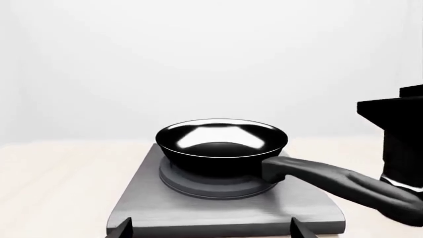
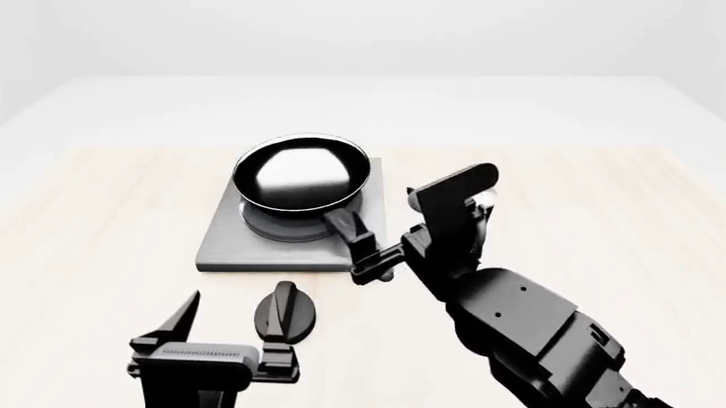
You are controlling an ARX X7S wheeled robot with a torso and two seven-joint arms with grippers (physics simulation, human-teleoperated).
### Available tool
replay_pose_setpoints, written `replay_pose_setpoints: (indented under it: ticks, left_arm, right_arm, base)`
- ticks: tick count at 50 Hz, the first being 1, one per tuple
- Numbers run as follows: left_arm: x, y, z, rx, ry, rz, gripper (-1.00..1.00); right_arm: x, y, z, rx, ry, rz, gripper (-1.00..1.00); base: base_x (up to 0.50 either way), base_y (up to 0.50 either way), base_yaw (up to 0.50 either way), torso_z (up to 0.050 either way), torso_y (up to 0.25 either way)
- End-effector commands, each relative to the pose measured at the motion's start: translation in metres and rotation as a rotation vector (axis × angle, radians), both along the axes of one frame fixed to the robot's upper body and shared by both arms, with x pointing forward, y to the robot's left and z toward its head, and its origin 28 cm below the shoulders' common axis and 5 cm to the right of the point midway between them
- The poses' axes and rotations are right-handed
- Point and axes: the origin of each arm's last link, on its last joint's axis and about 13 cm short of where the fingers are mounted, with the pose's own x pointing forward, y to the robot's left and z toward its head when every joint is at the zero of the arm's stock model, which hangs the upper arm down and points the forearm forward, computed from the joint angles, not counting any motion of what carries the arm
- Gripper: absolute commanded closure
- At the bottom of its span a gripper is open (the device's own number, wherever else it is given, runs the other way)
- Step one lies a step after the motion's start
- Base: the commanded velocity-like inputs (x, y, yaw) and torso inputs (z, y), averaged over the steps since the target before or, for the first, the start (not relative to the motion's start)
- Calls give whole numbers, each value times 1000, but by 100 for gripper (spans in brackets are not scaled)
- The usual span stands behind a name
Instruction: Put the frying pan on the stove.
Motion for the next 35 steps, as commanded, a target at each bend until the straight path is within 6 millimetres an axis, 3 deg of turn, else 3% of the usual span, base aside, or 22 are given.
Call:
replay_pose_setpoints:
  ticks: [1, 35]
  left_arm:
    - [0, 0, 8, -1, -21, 0, -100]
    - [-7, 3, 30, 4, -89, 3, -100]
  right_arm:
    - [-25, -6, 6, 40, -62, -14, -100]
    - [-88, -29, 33, 105, -229, -64, -100]
  base:
    - [0, 0, 0, 0, 0]
    - [0, 0, 0, 0, 0]
